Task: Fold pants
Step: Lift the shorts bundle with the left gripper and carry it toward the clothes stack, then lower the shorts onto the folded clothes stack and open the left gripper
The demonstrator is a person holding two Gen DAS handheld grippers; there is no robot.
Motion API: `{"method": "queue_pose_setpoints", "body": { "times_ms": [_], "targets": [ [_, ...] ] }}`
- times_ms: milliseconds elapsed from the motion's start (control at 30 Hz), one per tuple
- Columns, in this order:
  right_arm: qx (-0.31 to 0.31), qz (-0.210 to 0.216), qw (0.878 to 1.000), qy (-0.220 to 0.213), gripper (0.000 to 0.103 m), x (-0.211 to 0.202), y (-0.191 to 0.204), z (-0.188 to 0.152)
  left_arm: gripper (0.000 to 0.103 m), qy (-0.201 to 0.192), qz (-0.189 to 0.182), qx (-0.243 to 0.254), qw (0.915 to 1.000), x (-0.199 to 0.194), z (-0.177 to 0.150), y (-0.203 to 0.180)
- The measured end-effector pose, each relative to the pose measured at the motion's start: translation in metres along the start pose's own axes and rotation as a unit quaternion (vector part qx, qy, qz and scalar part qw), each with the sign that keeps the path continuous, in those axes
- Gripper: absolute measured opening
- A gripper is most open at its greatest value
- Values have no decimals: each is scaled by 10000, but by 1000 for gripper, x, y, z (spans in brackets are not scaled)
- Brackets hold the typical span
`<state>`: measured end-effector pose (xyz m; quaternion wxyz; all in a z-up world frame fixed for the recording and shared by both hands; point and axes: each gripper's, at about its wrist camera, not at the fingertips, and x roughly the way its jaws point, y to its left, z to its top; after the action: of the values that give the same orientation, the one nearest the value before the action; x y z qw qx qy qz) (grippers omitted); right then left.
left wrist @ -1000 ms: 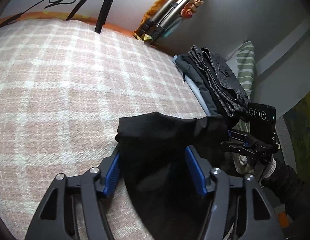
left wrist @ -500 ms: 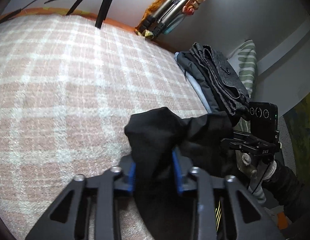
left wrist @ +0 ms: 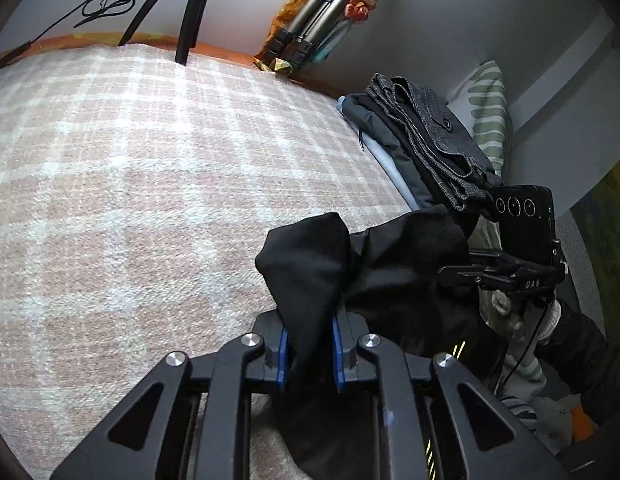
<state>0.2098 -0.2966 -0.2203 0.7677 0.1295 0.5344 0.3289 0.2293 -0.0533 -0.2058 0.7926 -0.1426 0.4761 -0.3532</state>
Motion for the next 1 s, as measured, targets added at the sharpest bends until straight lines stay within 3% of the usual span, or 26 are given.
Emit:
{"method": "queue_pose_setpoints", "body": {
  "times_ms": [33,167,433,633,1000],
  "targets": [
    [12,-38,10000,-32,24,2,3,0,13,-35,15,-10,10000,0,0,-1],
    [-177,-198,9992,-310,20,-11,21,-2,12,-260,-16,-46,9997,-15,0,-7],
    [-544,-357,9928,-1002,19,-61,67,-5,12,-687,103,341,9970,-62,9,-47],
    [-675,-387,9854,-1513,18,-102,89,-5,12,-1083,187,836,9904,-97,21,-93],
    [-675,-682,9617,-2567,18,-208,86,7,12,-1418,29,1611,9767,-109,82,-181]
  ]
}}
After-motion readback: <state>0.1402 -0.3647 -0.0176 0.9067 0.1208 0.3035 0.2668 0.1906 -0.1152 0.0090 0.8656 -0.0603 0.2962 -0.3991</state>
